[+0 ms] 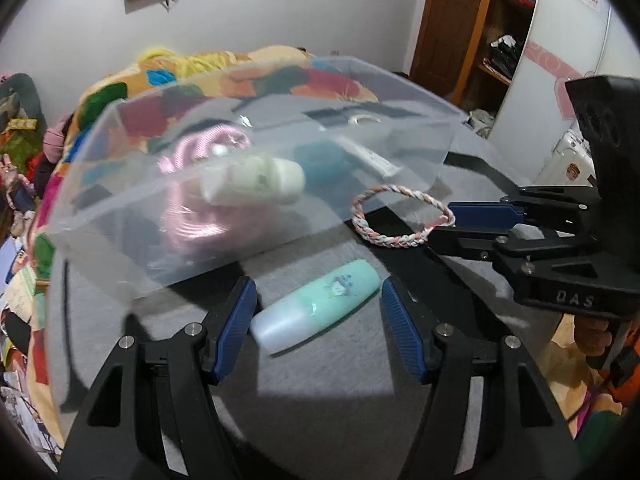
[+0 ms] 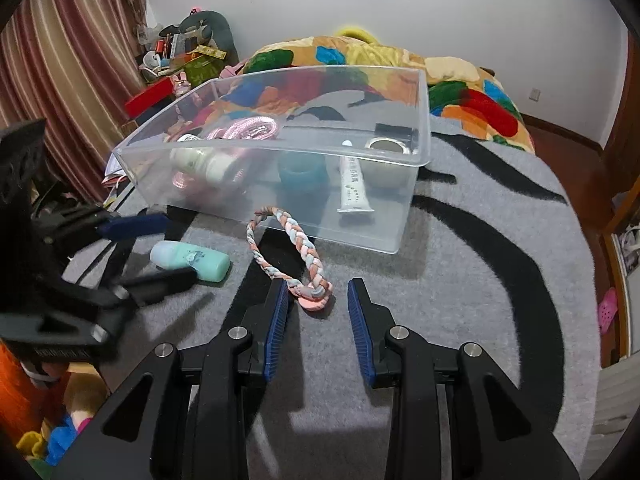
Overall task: Organize objects
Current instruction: 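Carry the braided rope ring with the right tool while the left carries the mint-green tube into the box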
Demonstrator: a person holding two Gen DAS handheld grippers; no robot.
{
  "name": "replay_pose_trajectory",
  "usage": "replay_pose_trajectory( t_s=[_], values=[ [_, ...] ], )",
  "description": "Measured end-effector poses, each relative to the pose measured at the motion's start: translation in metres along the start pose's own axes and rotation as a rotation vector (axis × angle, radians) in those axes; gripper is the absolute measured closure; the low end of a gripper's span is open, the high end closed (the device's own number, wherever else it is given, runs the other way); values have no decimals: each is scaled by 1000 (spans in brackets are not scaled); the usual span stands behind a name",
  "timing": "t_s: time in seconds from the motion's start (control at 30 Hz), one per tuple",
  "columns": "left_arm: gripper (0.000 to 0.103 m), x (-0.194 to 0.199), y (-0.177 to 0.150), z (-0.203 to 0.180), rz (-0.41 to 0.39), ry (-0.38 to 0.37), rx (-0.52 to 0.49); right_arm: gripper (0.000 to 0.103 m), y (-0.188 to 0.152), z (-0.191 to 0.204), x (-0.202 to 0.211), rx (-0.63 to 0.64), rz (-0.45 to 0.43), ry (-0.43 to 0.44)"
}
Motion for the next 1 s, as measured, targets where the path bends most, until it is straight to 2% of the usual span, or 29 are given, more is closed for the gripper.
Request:
replay_pose_trajectory(
  t_s=[0.07, 0.1, 0.2, 0.23, 0.43, 0.57, 0.83, 1.0],
  values=[
    [39, -4, -2, 0, -3, 9, 11, 75, -2, 1, -4, -2, 7, 7],
    [47, -3, -3, 0, -18, 19, 14, 75, -3, 1, -6, -1, 6, 8],
    [73, 3, -6, 2, -41, 14, 39, 89, -7, 7, -3, 17, -17, -2],
    [78, 4, -7, 3, -43, 16, 45, 90, -7, 8, -2, 13, -21, 4],
    [78, 17, -14, 11, -72, 26, 107, 90, -5, 14, 7, 16, -52, 26],
    [78, 31, -9, 14, -108, 23, 143, 90, -3, 19, 19, -3, -70, 70],
    [78, 61, 21, 18, -222, 25, 162, 90, 20, 28, 46, -2, -153, 103],
    [78, 71, 50, 25, -282, 50, 153, 90, 46, 34, 54, 23, -219, 74]
  ],
)
Point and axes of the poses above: each gripper's, at about its wrist camera, not at the fingertips, and x roughly against the way its jaws point, z to its left, y to its top, the point moved 2 cm from there along -x, roughly the way its jaws point, and after that the axes turned 12 degrees about -z, right-handed, at the moved point
